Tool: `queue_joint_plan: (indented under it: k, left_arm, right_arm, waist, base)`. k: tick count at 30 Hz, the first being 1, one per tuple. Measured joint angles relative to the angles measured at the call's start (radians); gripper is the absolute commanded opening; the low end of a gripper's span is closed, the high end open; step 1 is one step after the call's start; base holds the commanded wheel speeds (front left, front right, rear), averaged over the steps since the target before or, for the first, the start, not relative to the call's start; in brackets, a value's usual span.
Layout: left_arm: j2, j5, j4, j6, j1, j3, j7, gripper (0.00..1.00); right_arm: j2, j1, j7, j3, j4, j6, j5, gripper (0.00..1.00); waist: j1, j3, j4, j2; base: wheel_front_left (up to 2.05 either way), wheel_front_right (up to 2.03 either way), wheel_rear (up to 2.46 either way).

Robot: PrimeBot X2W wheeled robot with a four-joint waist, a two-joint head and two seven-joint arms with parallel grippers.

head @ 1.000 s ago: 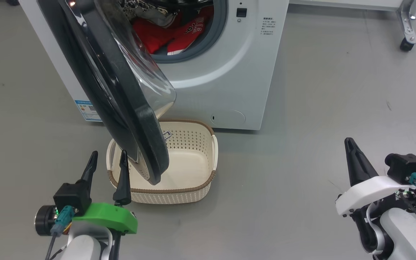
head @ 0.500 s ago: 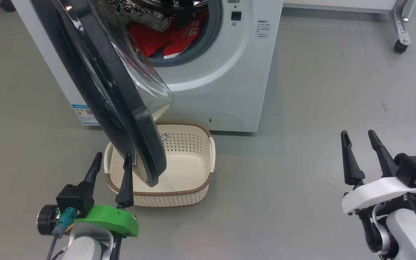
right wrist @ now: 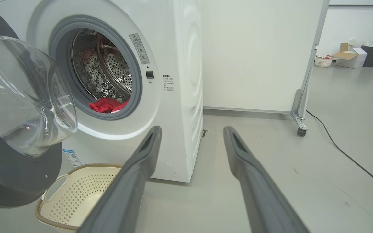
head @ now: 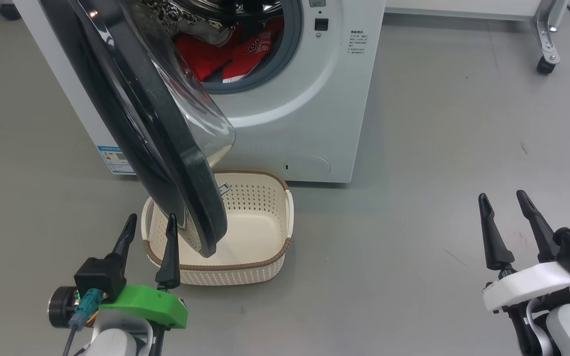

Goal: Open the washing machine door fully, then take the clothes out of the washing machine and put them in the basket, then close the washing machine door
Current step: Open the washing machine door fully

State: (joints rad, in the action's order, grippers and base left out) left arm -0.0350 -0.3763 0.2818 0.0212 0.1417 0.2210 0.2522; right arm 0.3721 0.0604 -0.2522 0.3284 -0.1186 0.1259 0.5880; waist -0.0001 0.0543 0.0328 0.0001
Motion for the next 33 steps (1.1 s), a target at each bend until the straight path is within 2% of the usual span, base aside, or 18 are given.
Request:
queue_joint_plan:
  k: [14,33]
  left_arm:
    - [0.0,0.002,0.0,-0.002,-0.005,-0.012,0.0,1.0]
    - [0.0,0.008,-0.001,-0.009,-0.008,-0.016,0.0,1.0]
  right_arm:
    - [-0.045,-0.057,0.0,-0.099,-0.011,0.0,-0.058,1.0]
    - [-0.096,-0.09,0.0,-0.113,0.021,0.0,-0.098,1.0]
  waist:
    - [0.0,0.001,-0.005,0.0]
    - [0.0001,0.008,-0.007,0.0]
  base:
    - [0.0,0.0,0.0]
    - [0.0,0.0,0.0]
